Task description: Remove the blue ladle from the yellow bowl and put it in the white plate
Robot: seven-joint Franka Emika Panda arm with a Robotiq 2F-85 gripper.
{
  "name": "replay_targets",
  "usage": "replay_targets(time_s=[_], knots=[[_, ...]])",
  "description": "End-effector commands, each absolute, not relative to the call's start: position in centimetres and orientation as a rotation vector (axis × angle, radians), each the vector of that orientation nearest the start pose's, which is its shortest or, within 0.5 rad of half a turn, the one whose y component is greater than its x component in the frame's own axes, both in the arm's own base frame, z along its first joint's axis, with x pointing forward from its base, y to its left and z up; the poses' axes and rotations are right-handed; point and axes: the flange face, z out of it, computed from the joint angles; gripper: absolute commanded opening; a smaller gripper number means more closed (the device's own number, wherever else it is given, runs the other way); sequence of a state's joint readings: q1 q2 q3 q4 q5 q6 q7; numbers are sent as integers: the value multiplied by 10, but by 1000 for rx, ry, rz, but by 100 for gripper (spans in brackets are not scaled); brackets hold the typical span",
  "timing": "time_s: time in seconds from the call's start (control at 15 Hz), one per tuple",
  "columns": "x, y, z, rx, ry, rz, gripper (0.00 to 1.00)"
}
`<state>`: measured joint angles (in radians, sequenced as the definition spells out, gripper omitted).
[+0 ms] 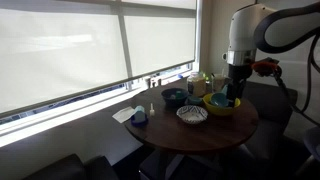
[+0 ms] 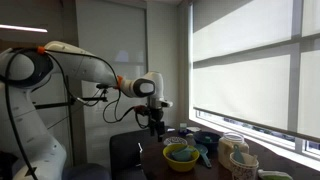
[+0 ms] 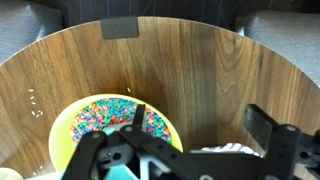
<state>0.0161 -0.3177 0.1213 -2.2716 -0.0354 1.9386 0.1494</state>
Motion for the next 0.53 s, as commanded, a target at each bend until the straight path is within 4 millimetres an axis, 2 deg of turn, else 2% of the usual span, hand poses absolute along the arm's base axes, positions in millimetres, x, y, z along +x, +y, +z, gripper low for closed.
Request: replay_targets(time_s=[0.0, 0.13, 0.27, 0.47], knots=[[449, 63, 483, -3214, 8, 14, 100], [451, 60, 487, -3199, 17, -33, 100], [451, 40, 501, -3094, 33, -114, 100], [450, -20, 519, -2949, -12, -213, 100]])
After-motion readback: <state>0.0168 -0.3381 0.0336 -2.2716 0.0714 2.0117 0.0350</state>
